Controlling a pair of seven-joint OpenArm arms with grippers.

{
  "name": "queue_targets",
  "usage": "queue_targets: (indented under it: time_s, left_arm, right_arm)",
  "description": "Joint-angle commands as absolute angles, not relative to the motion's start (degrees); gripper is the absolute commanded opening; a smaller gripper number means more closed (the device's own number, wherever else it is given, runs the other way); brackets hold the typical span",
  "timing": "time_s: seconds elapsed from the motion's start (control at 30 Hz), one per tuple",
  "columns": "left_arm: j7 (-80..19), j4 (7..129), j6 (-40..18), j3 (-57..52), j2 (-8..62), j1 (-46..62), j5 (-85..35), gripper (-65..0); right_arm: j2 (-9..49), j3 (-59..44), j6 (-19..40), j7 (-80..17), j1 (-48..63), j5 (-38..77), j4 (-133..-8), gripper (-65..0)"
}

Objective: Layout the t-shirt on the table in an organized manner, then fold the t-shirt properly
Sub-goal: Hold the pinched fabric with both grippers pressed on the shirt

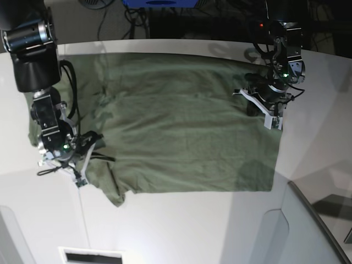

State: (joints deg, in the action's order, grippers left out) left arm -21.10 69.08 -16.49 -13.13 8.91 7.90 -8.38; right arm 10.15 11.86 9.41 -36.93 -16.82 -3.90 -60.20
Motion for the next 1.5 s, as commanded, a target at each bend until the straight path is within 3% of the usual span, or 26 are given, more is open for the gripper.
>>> queue_targets:
  time_s: [0.0, 0.47, 0.53, 0.7, 0.77, 1.2, 1.27, 1.37, 1.47]
  left_arm:
    - [-26.9, 67.9, -15.5, -13.0, 9.1, 9.1, -5.7, -65.0]
    - [-27.0, 70.2, -15.5, -13.4, 9.1, 10.2, -5.7, -65.0]
    - [-27.1, 70.5, -15.5, -13.4, 9.0, 10.2, -5.7, -65.0]
    - [-27.1, 70.5, -15.5, -13.4, 9.0, 10.2, -5.7, -65.0]
    - [-27.1, 70.5, -15.5, -13.4, 9.0, 10.2, -5.7, -65.0]
    - [-27.1, 69.9, -15.5, -13.4, 9.1, 10.2, -5.7, -65.0]
    - [-27.1, 69.9, -15.5, -13.4, 9.1, 10.2, -5.7, -65.0]
    - [-27.1, 69.9, -15.5, -13.4, 9.1, 10.2, -5.7, -65.0]
    - [-27.1, 69.9, -15.5, -13.4, 9.1, 10.1, -5.7, -65.0]
  right_arm:
    - [10.7, 11.7, 8.9, -36.2, -18.8, -4.3, -61.3, -63.0]
    - [12.1, 11.7, 8.9, -36.4, -21.2, -4.4, -61.2, -62.3]
    - [12.0, 11.9, 8.9, -36.4, -20.8, -4.4, -60.9, -57.5]
    - [11.7, 12.0, 8.9, -36.4, -18.8, -4.4, -60.8, -36.5]
    - [11.7, 11.8, 8.9, -36.4, -18.3, -4.4, -60.3, -34.4]
    - [11.8, 11.6, 8.9, -36.0, -18.4, -4.2, -55.9, -35.4]
    - [11.8, 11.6, 8.9, -36.0, -18.4, -4.2, -55.4, -42.5]
    - [11.7, 11.6, 8.9, -36.0, -18.5, -4.2, -55.0, -59.3]
    - [11.6, 11.6, 8.9, -36.0, -19.1, -4.2, -54.5, -61.1]
